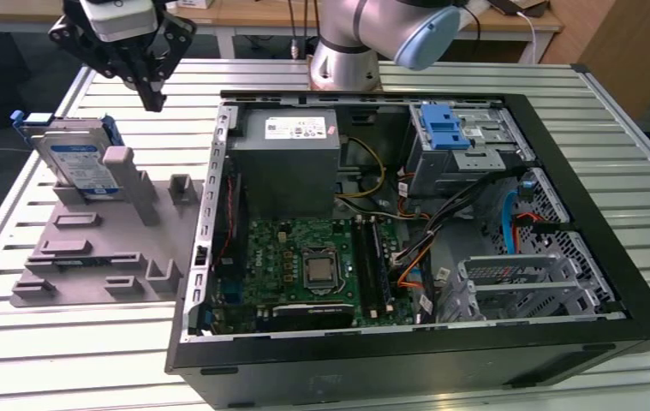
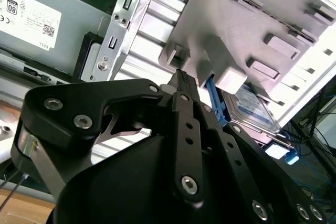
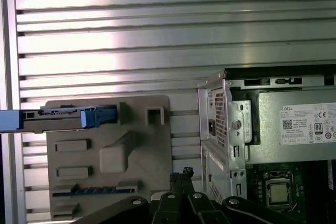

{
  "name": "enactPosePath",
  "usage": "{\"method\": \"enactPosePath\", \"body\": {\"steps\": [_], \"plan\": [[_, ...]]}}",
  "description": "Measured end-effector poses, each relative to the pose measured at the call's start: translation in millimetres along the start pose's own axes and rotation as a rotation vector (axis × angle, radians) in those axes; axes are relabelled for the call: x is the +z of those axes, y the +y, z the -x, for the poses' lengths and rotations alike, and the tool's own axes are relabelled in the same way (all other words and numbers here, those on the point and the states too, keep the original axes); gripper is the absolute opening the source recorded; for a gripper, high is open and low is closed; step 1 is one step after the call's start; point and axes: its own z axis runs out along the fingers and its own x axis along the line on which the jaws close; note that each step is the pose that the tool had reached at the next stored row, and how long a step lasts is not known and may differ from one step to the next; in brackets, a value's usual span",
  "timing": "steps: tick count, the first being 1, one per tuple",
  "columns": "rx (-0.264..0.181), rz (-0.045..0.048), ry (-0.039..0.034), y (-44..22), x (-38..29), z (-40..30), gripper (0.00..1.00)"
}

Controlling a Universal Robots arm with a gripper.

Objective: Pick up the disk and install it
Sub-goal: 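Reach for the disk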

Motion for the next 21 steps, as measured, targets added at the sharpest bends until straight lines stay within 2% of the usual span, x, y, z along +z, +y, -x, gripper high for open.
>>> {"method": "enactPosePath", "body": {"steps": [9, 21], "plan": [[0.0, 0.0001, -0.0001, -0.4, 0.1, -5.4, 0.11], [0.0, 0.0, 0.0, 0.3, 0.1, -7.5, 0.11]]}}
